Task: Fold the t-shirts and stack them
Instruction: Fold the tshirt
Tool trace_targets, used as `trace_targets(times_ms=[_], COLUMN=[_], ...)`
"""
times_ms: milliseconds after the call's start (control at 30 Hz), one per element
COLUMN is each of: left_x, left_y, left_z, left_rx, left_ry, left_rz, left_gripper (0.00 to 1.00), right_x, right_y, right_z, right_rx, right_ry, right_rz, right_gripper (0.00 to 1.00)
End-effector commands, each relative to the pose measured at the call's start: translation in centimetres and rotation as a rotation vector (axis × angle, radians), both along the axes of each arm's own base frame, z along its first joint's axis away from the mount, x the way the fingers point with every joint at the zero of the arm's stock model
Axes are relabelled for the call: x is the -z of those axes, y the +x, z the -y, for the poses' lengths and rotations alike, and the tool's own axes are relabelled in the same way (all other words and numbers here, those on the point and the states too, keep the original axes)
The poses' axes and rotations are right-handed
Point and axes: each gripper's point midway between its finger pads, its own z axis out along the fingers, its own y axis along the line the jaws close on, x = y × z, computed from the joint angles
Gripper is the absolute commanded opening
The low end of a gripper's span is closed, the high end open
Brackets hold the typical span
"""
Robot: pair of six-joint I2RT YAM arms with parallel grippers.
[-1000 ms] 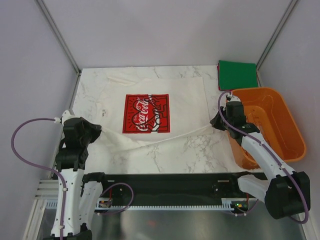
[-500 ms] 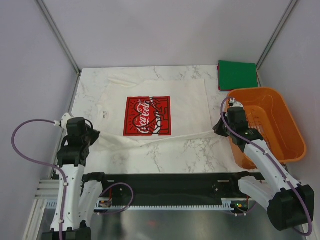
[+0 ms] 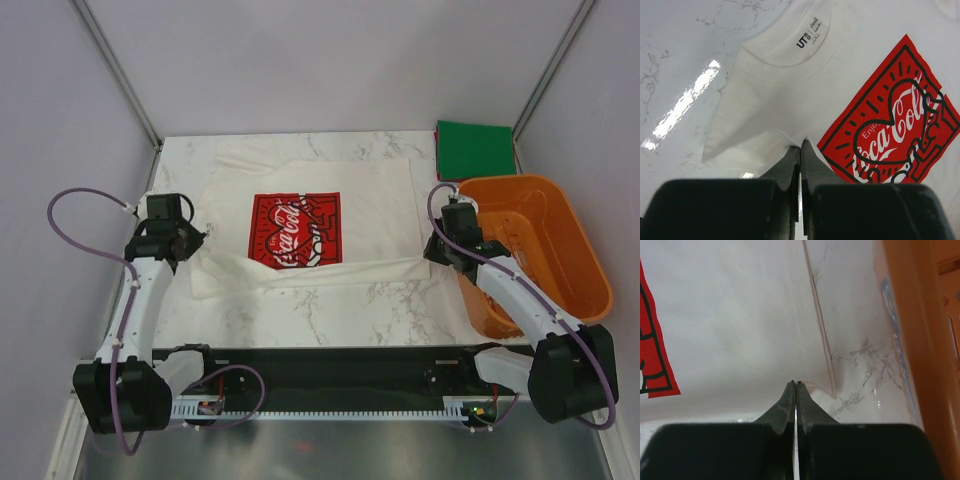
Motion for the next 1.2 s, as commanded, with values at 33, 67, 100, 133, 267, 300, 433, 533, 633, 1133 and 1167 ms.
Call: trace_targets(times_ms=[33,67,100,133,267,300,433,533,633,1133,1167], left_x=[-2.4,-2.9,-2.9,-2.4,-2.3,-2.0,-1.0,-0.3,0.5,2.8,3.2], left_y=[3.7,4.3,4.7,5.1,6.9,7.0,7.6,8.3,8.8,11.8,11.9], left_z=[-0.9,-0.9,-0.5,-0.3,0.1,-0.1,-0.8,-1.0,-0.6,0.1,0.3], left_rx=[0.052,0.065,0.087,0.099,0.163,0.159,0.153,0.164,0.199,0.3,0.305], left_ry=[0.086,0.091,0.078,0.071,0.079,0.086,0.117,0.127,0.118,0.15,0.148], left_rz=[0.057,0.062,0.064,0.048,0.038,0.024,-0.017,-0.045,-0.07,-0.145,-0.155], left_gripper=[0.02,0.02,0.02,0.02,0.02,0.02,0.02,0.02,0.02,0.02,0.02], right_x=[-1.7,-1.4,-1.4,-1.1,-1.2,-1.2,-1.1,-0.9,-0.7,-0.1,-0.1], right_y=[2.6,2.8,3.0,3.0,3.5,3.5,3.9,4.0,4.1,4.3,4.3], right_z=[0.2,0.2,0.2,0.2,0.1,0.1,0.6,0.7,0.9,1.2,1.2], right_rx=[0.015,0.016,0.02,0.02,0.025,0.027,0.037,0.041,0.047,0.062,0.061], right_ry=[-0.042,-0.045,-0.047,-0.052,-0.055,-0.058,-0.088,-0.099,-0.106,-0.14,-0.14], right_rz=[0.079,0.073,0.074,0.069,0.078,0.079,0.076,0.072,0.069,0.062,0.063], right_gripper=[0.0,0.0,0.0,0.0,0.0,0.0,0.0,0.0,0.0,0.0,0.0])
